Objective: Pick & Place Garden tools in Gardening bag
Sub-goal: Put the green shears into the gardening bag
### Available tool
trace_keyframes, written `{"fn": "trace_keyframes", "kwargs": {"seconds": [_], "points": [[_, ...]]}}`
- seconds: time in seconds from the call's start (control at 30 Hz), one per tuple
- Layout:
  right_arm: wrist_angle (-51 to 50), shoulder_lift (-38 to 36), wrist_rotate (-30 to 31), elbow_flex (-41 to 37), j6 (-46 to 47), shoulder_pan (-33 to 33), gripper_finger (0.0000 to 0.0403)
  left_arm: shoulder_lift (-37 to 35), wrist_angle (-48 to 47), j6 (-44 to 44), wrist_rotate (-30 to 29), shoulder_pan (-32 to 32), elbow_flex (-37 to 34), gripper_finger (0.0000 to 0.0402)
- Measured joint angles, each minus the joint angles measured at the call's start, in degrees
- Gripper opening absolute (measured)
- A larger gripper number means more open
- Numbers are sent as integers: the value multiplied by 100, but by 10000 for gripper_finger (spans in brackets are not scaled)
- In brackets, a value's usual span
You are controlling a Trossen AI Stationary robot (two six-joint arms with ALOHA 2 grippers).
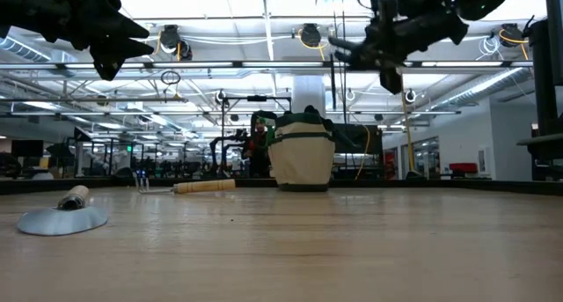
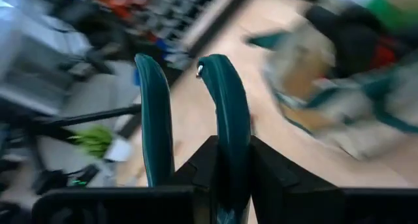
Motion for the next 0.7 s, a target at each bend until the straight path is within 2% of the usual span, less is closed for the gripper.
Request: {"fn": "trace_keyframes", "kwargs": {"seconds": [0.23, 0.47, 0.57, 0.7], "points": [[1453, 74, -537, 3, 406, 0, 47, 1, 0, 4, 1, 0, 0, 145], [3001, 72, -532, 3, 782, 0, 47, 1, 2, 33, -1, 2, 0, 145], [3557, 72, -196, 3, 871, 5, 47, 1, 0, 42, -1, 0, 0, 145], [4033, 72, 625, 3, 819, 11, 47, 0, 3, 42, -1, 1, 0, 145]]}}
